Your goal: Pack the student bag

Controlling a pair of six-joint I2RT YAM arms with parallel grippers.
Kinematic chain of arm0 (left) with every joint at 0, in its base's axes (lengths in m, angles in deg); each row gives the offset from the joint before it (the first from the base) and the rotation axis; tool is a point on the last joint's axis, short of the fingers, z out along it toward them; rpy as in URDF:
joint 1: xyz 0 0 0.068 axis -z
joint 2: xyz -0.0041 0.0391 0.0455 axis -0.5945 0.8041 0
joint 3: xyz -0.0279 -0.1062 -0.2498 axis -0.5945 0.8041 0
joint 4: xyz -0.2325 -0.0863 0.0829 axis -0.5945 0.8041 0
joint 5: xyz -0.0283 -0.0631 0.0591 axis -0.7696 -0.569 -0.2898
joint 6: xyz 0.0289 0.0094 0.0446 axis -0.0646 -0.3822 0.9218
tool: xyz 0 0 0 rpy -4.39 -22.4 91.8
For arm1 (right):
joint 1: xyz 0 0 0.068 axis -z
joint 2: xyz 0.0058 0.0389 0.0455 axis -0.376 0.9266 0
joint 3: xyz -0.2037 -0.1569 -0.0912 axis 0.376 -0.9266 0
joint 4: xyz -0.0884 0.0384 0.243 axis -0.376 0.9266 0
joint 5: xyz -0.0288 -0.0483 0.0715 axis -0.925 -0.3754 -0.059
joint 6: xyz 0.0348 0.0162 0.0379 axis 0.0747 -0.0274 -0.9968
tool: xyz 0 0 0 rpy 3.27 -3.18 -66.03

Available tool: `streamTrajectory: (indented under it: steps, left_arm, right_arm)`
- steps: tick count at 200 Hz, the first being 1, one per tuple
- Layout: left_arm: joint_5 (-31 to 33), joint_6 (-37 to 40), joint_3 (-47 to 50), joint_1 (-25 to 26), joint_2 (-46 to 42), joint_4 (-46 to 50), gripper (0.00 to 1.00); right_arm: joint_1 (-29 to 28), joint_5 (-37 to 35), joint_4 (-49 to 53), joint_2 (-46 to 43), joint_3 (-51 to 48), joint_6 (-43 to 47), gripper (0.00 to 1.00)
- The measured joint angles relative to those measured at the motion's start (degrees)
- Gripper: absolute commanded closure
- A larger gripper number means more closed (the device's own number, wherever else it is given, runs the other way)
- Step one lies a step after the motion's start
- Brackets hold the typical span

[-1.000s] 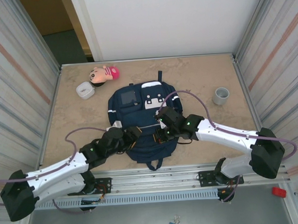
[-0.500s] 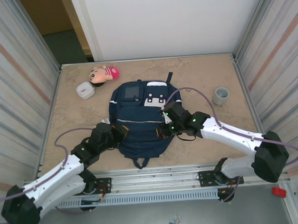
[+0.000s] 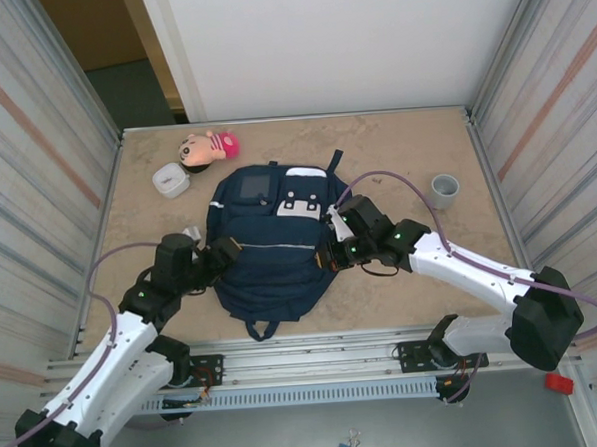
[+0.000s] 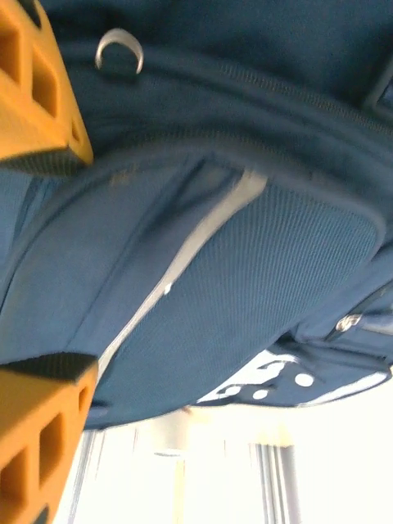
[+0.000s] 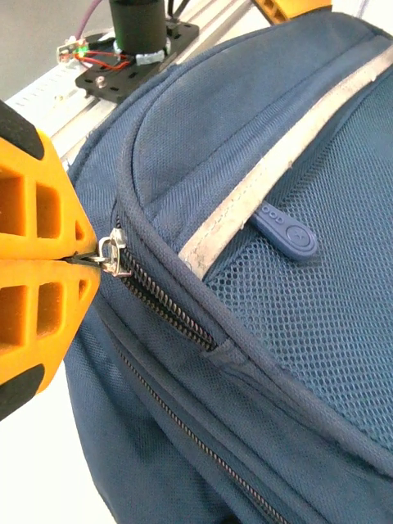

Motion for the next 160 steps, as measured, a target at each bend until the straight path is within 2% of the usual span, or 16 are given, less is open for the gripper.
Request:
streamTrajectory:
  steps: [40, 61, 79, 132, 160]
  left_arm:
    - [4.7, 7.3, -7.5, 13.0, 2.0, 1.4, 0.31]
    - [7.1, 16.0, -12.4, 19.3, 5.7, 1.4, 0.3]
    - [8.3, 26.8, -15.5, 22.9, 9.0, 1.4, 0.3]
    - [3.6, 64.6, -15.2, 24.1, 12.8, -3.6, 0.3]
    - [1.5, 81.2, -13.9, 24.2, 16.9, -7.9, 0.29]
  right_arm:
    - [-0.4, 0.0, -0.2, 0.0, 0.0, 0.6, 1.0]
    - [-0.4, 0.1, -0.4, 0.0, 0.0, 0.9, 1.0]
    - [-0.4, 0.3, -0.4, 0.0, 0.0, 1.0, 1.0]
    - [-0.4, 0.6, -1.2, -0.1, -0.7, 1.0, 1.0]
    - [-0.4, 0.7, -1.5, -0.1, -0.9, 1.0, 1.0]
